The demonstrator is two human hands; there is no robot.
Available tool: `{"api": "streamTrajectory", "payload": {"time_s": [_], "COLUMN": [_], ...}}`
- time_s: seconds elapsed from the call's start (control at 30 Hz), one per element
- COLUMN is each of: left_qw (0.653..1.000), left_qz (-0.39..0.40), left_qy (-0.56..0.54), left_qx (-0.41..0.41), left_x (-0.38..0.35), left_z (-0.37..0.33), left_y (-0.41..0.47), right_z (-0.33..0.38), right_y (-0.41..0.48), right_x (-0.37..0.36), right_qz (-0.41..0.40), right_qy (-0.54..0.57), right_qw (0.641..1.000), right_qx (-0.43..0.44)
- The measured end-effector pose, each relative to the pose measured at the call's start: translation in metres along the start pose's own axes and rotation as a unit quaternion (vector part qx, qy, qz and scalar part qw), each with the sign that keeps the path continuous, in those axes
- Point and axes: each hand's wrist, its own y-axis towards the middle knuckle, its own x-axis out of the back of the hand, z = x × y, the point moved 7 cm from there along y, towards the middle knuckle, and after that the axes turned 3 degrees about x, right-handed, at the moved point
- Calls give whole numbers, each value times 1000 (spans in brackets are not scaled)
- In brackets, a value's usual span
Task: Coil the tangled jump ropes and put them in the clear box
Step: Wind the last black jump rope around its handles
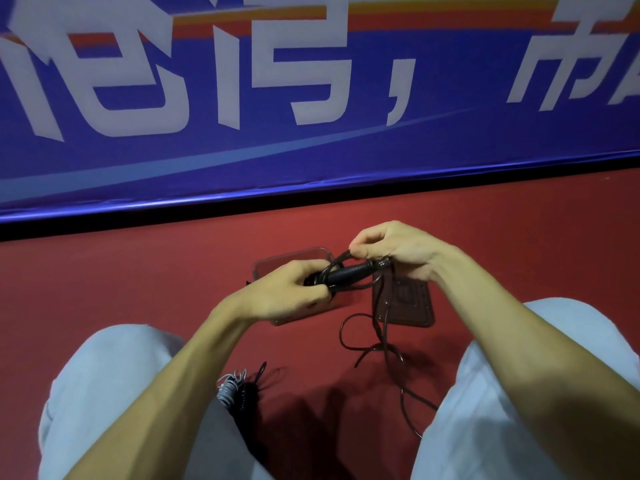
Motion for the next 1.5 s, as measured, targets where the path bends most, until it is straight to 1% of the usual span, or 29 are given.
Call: {"api": "streamTrajectory", "payload": {"time_s": [0.1,0.17,0.23,0.3,0.33,0.4,0.53,0.63,0.73,0.8,0.87,0.93,0.97,1.03,1.07,1.1,1.13,1.2,1.23,1.27,1.3,1.33,1.37,1.4,1.43,1.47,1.5], "left_qw": [998,995,986,969,962,960,968,971,976,977,976,965,958,953,954,955,954,949,945,941,938,936,934,933,932,932,931], "left_qz": [-4,-18,-28,-49,-61,-79,-121,-137,-142,-161,-205,-258,-276,-289,-290,-292,-297,-315,-325,-335,-343,-350,-355,-357,-357,-354,-348], "left_qy": [-58,-99,-161,-241,-263,-266,-219,-198,-166,-140,-70,27,57,72,64,49,29,-9,-16,-19,-19,-17,-12,-3,15,45,86], "left_qx": [-8,-10,-23,-31,-32,-36,-20,-4,3,13,28,48,55,49,42,34,29,30,34,38,42,46,50,54,58,64,74], "left_x": [3,8,11,16,20,24,27,27,27,28,36,47,51,54,54,54,54,57,59,61,62,63,64,65,66,66,66], "left_z": [-5,-5,-7,-9,-9,-8,-6,-5,-3,0,9,20,22,23,23,22,22,27,29,31,32,34,35,35,35,35,36], "left_y": [-3,-3,-3,-4,-4,-4,-3,-3,-1,0,1,2,1,1,2,3,3,4,4,4,4,3,3,2,2,3,4], "right_z": [-2,-6,-10,-9,-8,-6,-7,-10,-14,-18,-23,-26,-26,-22,-21,-21,-21,-20,-20,-19,-18,-18,-18,-15,-10,-1,7], "right_y": [1,4,6,6,6,5,1,1,1,3,2,-3,-5,-5,-4,-2,-1,-2,-3,-4,-6,-6,-5,-4,-4,-6,-9], "right_x": [-3,-4,-5,-6,-7,-11,-22,-27,-37,-37,-35,-38,-38,-37,-36,-36,-37,-44,-47,-50,-51,-51,-49,-47,-45,-44,-44], "right_qz": [14,-1,-21,-32,-30,-8,57,71,75,66,72,96,98,67,46,26,13,18,31,47,59,60,52,38,24,12,5], "right_qy": [76,139,206,225,219,181,130,47,5,-42,-131,-235,-283,-346,-352,-336,-296,-150,-66,8,52,60,28,-42,-140,-247,-345], "right_qw": [997,990,978,973,975,983,989,995,995,995,986,964,951,935,934,941,954,988,996,997,995,994,996,998,990,967,933], "right_qx": [-15,-28,-40,-30,-25,-28,-50,-58,-69,-70,-78,-83,-76,-45,-34,-29,-30,-42,-51,-59,-66,-69,-59,-34,6,56,105]}}
